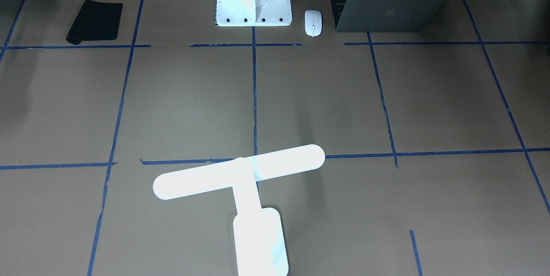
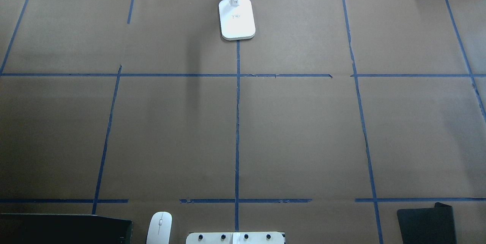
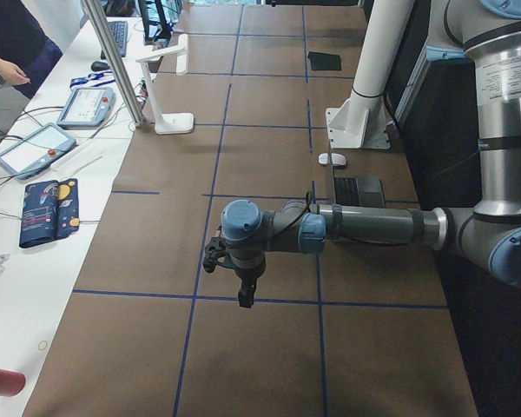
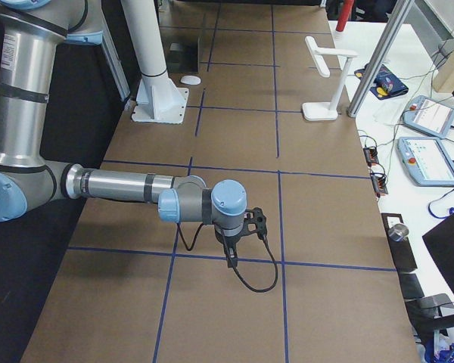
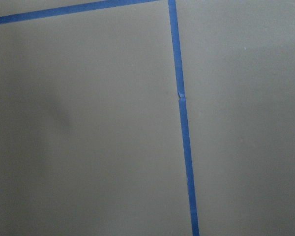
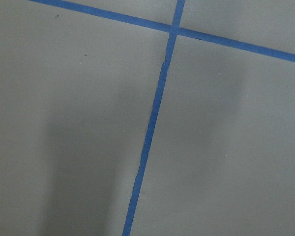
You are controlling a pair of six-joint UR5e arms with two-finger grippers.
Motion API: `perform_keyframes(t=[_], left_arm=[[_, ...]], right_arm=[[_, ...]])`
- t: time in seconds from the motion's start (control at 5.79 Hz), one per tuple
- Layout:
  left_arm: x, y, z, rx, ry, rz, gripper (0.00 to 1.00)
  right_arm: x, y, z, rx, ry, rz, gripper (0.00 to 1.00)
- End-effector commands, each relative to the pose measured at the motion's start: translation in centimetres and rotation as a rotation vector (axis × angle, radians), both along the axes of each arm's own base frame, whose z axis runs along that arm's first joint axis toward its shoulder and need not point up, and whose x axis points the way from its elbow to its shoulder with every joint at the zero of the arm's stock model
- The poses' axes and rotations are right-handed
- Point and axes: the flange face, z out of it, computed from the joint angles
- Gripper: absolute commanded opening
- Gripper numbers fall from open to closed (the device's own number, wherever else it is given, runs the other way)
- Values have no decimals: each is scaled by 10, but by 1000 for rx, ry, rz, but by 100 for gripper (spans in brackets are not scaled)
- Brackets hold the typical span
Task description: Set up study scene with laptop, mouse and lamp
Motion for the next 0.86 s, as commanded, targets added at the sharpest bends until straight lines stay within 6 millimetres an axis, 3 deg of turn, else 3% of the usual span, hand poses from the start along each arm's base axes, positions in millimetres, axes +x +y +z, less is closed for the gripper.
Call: perform_keyframes(t=[0.0,0.17,0.35,0.69], left_arm=[[1,-31,-50,84,22,-69,100],[3,-35,-56,89,27,-81,100],[10,-42,-86,173,62,-63,100],[76,-34,-128,446,225,97,100]], right_arm=[[-3,0,-5,5,-39,14,100],[-3,-6,-11,35,-39,16,100],[-3,-9,-14,43,-40,17,100],[-4,-18,-26,112,-46,14,100]])
